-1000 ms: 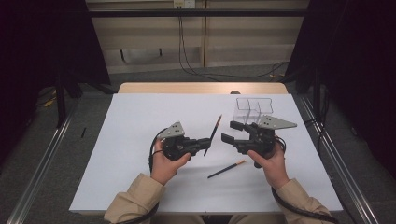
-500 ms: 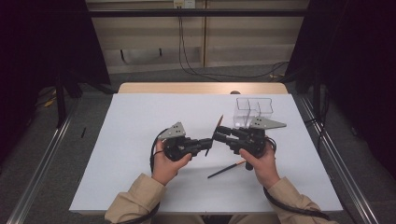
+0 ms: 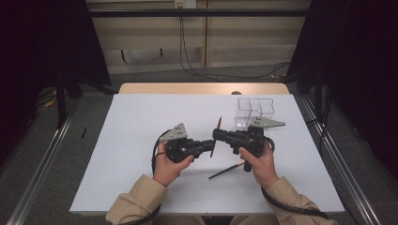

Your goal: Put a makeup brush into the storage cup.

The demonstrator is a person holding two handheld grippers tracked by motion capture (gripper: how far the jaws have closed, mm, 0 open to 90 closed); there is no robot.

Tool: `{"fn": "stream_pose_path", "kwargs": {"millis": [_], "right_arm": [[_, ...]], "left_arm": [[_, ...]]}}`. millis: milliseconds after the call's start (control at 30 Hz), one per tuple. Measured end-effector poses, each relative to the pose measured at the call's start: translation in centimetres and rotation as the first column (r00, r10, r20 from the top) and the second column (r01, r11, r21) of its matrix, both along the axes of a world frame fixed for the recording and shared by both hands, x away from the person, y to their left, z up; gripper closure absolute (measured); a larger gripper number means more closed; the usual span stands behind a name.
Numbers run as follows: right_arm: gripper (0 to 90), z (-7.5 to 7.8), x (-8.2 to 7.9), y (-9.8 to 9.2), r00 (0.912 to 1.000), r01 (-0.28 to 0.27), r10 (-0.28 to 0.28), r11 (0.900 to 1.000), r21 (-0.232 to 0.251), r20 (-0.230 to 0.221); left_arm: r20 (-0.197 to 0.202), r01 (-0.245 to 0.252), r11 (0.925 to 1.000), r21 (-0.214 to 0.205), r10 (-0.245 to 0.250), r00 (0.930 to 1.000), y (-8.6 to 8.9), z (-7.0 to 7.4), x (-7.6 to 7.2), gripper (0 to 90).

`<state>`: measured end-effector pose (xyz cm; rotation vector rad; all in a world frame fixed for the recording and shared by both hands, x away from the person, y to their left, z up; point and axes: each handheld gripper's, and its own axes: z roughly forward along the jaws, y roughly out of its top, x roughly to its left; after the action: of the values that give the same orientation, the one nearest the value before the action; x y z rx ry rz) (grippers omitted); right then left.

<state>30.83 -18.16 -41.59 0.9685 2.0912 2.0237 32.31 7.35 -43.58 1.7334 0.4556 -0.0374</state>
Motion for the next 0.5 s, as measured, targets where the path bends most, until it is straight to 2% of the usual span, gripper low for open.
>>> {"fn": "stream_pose_path", "kwargs": {"millis": [233,500], "right_arm": [[83.6,0.37,-0.03,-0.07,0.9997,-0.001,0.001,1.0,0.001,0.026],[83.6,0.69,-0.02,-0.54,0.9986,0.006,-0.006,0.9999,-0.01,0.053]], "left_arm": [[0.02,0.013,0.9999,0.006,-0.013,0.9997,0.13,0.12,-0.04,82.2],[0.034,0.038,0.9988,-0.03,-0.037,0.9987,0.26,0.28,-0.11,67.5]]}}
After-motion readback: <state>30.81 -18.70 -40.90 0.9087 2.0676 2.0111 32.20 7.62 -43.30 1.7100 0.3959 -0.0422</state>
